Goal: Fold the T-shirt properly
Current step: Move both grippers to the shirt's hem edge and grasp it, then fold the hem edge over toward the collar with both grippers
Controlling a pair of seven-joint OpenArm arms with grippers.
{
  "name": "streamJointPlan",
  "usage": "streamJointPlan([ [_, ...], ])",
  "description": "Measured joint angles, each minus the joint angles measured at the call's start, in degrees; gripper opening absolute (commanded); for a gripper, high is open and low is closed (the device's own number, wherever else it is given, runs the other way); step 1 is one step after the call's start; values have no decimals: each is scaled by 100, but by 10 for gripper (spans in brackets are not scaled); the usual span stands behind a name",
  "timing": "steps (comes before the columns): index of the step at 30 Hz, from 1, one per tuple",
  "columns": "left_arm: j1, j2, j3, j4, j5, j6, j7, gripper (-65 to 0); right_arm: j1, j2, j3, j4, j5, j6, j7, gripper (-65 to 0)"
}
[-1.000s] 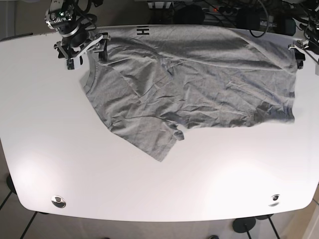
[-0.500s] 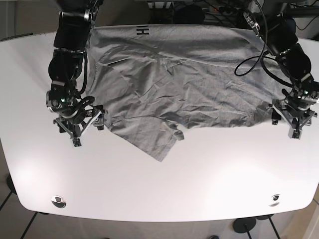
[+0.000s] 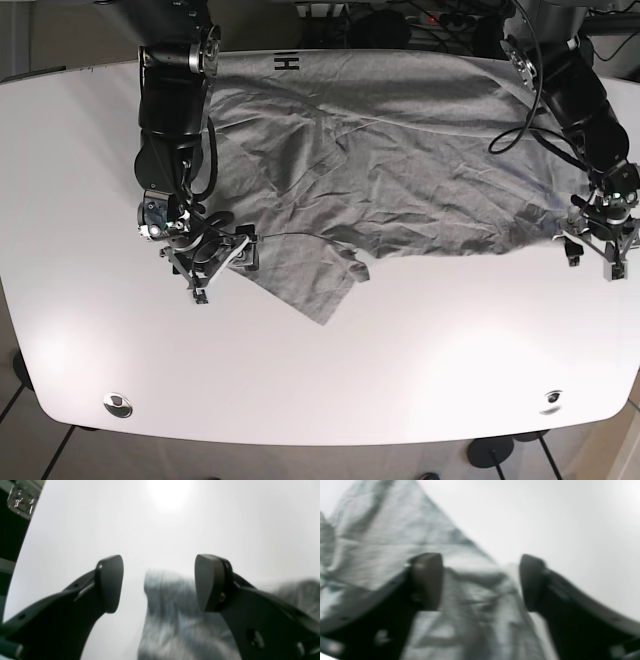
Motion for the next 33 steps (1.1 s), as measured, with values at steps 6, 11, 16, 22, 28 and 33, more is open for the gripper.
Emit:
streamJointPlan([
  [6,-343,-105,2,-1056,26,48,39,-82,-48,-39,0,-11,39,2,-33,-617],
  [11,-391,-109,81,-1528,-85,-13,-57,-83,-55,-39,0,28,35,0,-37,-628],
  [16,-422,-142,291,-1694,-149,4,-179,-133,-103,-39,0,190,-9,-2,-149,-628],
  [22,-428,-92,22,-1687,-144,-120,-173,-650,-105,-39,0,216,-11,-22,-131,-631],
  [28,-219,212,-284,-256,-560,-955,466,-650,-184,-39,9,1150,-7,-22,-98,-631],
  [33,365,146,-315,1147,-1517,-981,1235,-650,-555,-44,22,2496,13,-20,-787,-631],
])
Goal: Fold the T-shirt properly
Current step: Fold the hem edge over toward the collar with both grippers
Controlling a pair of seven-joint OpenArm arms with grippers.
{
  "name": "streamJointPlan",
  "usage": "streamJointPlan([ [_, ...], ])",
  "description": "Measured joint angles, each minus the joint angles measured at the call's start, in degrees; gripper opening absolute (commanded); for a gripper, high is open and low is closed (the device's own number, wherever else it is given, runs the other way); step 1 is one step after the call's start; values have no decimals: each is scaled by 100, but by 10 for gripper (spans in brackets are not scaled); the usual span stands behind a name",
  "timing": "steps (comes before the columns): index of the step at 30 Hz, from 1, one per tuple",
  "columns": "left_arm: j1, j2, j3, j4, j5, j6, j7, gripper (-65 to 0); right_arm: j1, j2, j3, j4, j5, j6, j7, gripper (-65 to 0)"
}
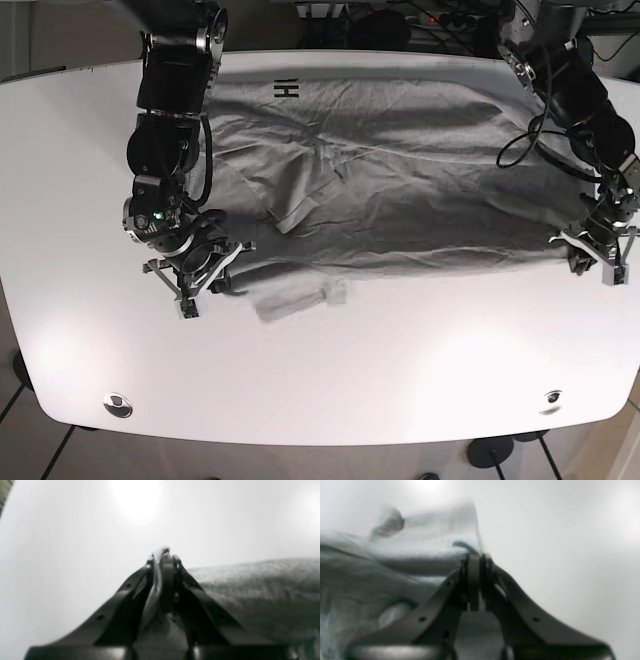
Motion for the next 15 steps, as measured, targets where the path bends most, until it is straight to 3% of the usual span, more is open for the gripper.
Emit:
streamJointPlan([
  [5,758,35,-354,767,-616,-17,313,-650,-721,4,7,1410,-17,-4,-627,-631],
  [9,1283,37,-603,804,-610,-11,374,-650,-1563,0,0,2232,17,2,-730,-631],
  [15,1950,28,-901,804,-590,-201,378,-650,-2533,2,26,2371,-22,0,-728,-631],
])
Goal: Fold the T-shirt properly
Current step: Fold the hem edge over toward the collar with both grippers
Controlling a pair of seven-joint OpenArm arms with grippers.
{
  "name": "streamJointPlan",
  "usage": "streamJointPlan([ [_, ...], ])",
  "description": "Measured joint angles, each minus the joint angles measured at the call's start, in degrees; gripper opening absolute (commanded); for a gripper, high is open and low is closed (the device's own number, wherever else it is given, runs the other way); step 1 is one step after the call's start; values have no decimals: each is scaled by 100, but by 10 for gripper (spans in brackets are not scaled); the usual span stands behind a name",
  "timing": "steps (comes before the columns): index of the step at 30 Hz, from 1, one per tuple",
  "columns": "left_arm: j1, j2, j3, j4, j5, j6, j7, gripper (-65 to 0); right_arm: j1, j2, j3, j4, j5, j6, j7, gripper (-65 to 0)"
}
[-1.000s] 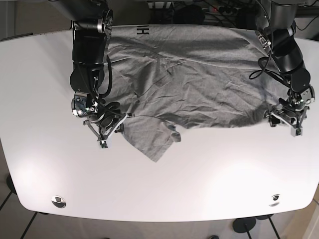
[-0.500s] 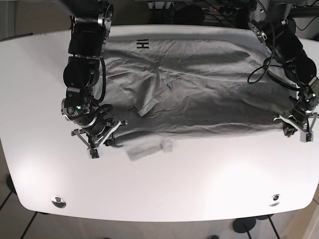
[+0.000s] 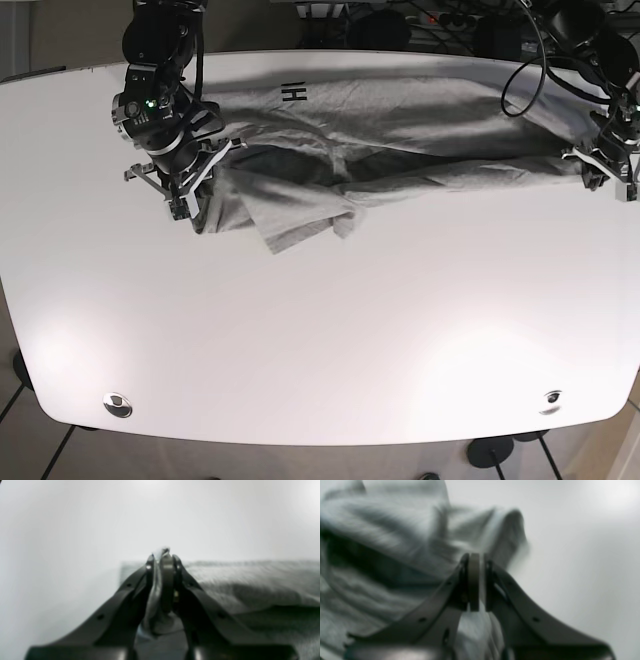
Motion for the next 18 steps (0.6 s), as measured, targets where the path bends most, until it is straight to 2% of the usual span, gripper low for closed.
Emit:
streamJointPlan([
  [5,487,-11,2,0,0,-2,-22,-650,-474,-157,153,-11,0,2,411,-623],
  [7,629,-42,33,0,4,0,-22,-650,-557,-157,153,-50,0,20,404,-590],
  [8,669,-42,35,0,4,0,-22,-650,-560,-157,149,-52,0,22,404,-530],
  [11,664,-48,48,4,4,0,-35,-650,-374,-129,-332,-52,-15,20,415,-214],
  [13,660,-46,52,11,4,0,-46,-650,-243,-131,-673,-52,4,20,431,-90],
  [14,662,-48,52,11,2,-2,-48,-650,-184,-129,-839,-66,2,20,431,-54],
  [15,662,-48,52,11,4,0,-48,-650,-120,-131,-981,-107,0,13,435,-44],
  [18,651,-46,52,11,2,0,-46,-650,256,-173,-1086,-785,-7,-4,428,-46],
])
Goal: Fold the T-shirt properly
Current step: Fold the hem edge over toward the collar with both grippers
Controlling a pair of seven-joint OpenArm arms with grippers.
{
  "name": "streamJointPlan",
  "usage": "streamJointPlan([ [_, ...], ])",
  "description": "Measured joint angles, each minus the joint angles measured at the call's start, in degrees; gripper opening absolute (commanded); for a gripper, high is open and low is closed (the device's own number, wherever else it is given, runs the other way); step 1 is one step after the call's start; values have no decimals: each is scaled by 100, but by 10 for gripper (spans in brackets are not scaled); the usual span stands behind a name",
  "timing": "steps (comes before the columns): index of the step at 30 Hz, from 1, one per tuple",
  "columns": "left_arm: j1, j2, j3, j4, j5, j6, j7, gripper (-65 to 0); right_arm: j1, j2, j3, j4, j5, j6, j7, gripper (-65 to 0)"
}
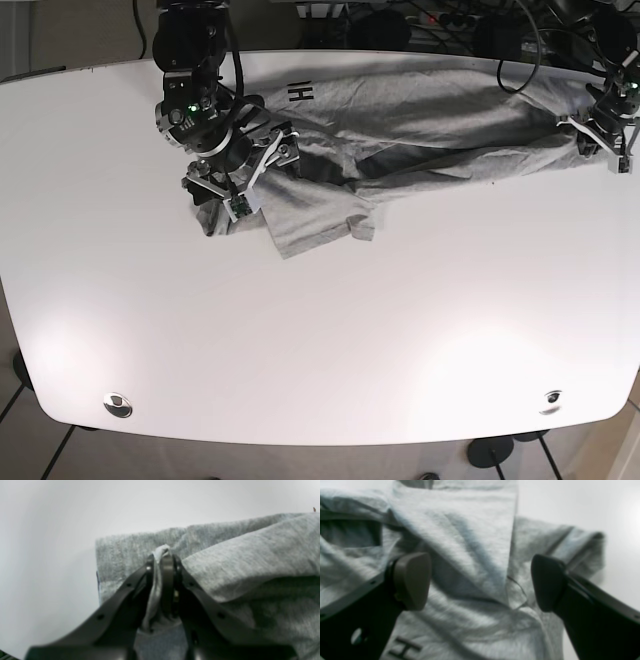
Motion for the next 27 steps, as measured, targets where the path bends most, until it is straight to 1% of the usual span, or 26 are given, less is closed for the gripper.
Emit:
streamJointPlan([
  [2,-4,-2,0,0,2,0,-2,-650,192,-63,50,-402,-26,-68,11,-52],
  [3,-7,2,0,0,0,-2,-2,-650,297,-98,85,-660,-2,-37,22,-100],
  [4,-4,0,0,0,0,0,-2,-650,348,-144,160,-791,11,-9,22,-162],
  [5,-4,-2,0,0,0,0,-2,-650,391,-186,225,-890,7,-20,26,-244],
  [6,-7,-2,0,0,0,0,-2,-650,450,-232,293,-962,2,17,26,-346],
  [7,-17,0,0,0,0,-2,-4,-650,501,-275,396,-994,7,17,129,-514],
  [8,-37,0,0,0,-4,-2,-31,-650,518,-289,431,-992,20,24,195,-623],
  [9,-90,4,0,0,2,-2,-15,-650,546,-289,437,-992,20,22,173,-636],
  [10,-205,0,0,0,4,-2,9,-650,575,-291,442,-979,7,24,138,-604],
  [11,-293,-2,0,2,-2,-2,-2,-650,584,-289,442,-911,4,24,122,-628],
  [12,-343,-2,0,11,-2,-2,-17,-650,584,-289,442,-796,11,24,125,-634],
  [16,-514,2,0,256,-22,-2,44,-650,597,-273,442,-81,11,24,87,-629],
  [20,-544,2,0,638,-44,-7,7,-650,588,-264,442,723,11,24,-721,-629],
  [22,-538,2,-2,704,-42,-15,17,-650,476,-254,444,1032,28,24,-887,-629],
  [24,-420,-15,-17,726,-46,-17,-22,-650,151,-256,442,1073,22,28,-1038,-629],
  [27,-111,-70,-236,713,-79,-61,-15,-650,-330,-256,442,1069,13,48,-1034,-629],
])
